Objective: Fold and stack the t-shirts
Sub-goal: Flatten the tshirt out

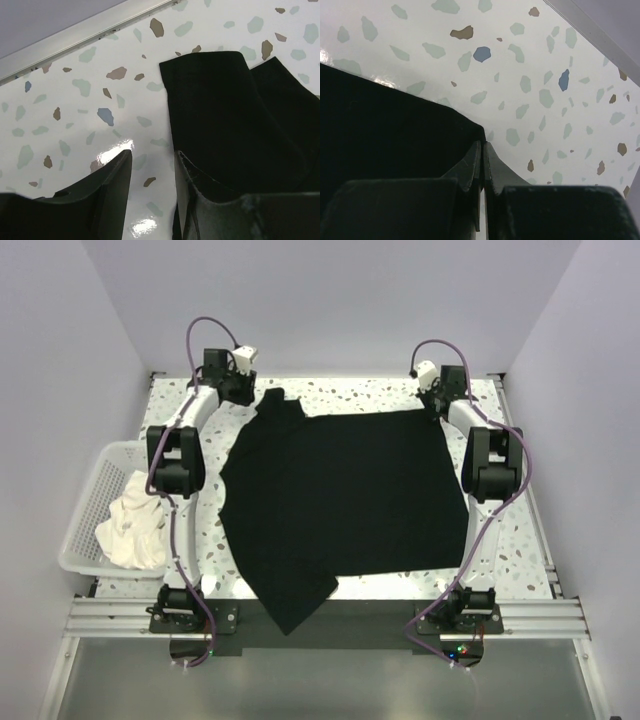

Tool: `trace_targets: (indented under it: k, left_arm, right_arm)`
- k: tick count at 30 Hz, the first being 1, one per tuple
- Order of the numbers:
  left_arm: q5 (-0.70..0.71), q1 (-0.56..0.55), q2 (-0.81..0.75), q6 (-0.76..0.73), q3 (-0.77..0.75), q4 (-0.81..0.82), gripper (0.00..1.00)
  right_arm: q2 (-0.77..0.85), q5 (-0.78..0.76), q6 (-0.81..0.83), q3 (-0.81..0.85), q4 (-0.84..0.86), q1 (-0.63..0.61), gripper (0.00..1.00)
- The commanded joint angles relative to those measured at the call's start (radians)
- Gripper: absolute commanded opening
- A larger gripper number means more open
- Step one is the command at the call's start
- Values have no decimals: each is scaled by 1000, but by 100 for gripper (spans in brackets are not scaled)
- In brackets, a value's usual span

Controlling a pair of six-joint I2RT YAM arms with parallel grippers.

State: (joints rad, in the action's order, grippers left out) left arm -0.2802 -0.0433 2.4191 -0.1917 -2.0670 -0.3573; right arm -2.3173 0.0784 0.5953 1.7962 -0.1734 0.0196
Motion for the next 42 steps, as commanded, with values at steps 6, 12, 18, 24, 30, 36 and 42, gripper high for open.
trace_targets:
  k: [6, 12, 18, 24, 30, 36, 42]
  left_arm:
    - [-71, -6, 58, 20, -74, -71, 43]
    - [-128, -6, 93, 106, -105, -9, 52]
    - [-151, -6, 138, 155, -145, 18, 52]
    - [-181, -1, 163, 184, -176, 38, 41]
    - [-231, 10, 138, 253, -176, 95, 17]
    - [-254, 22, 55, 245, -159, 164, 0]
    - [-252, 22, -14, 207, -85, 155, 0]
  right_arm:
    - [2, -14, 17, 51, -5, 2, 0]
    - [-1, -22, 17, 61, -12, 2, 0]
    - [-5, -22, 9, 84, -35, 0, 0]
    - [-11, -17, 17, 101, -63, 0, 0]
    - [-8, -6, 3, 117, -86, 0, 0]
    - [15, 14, -6, 120, -104, 9, 0]
    - [30, 35, -9, 124, -124, 20, 0]
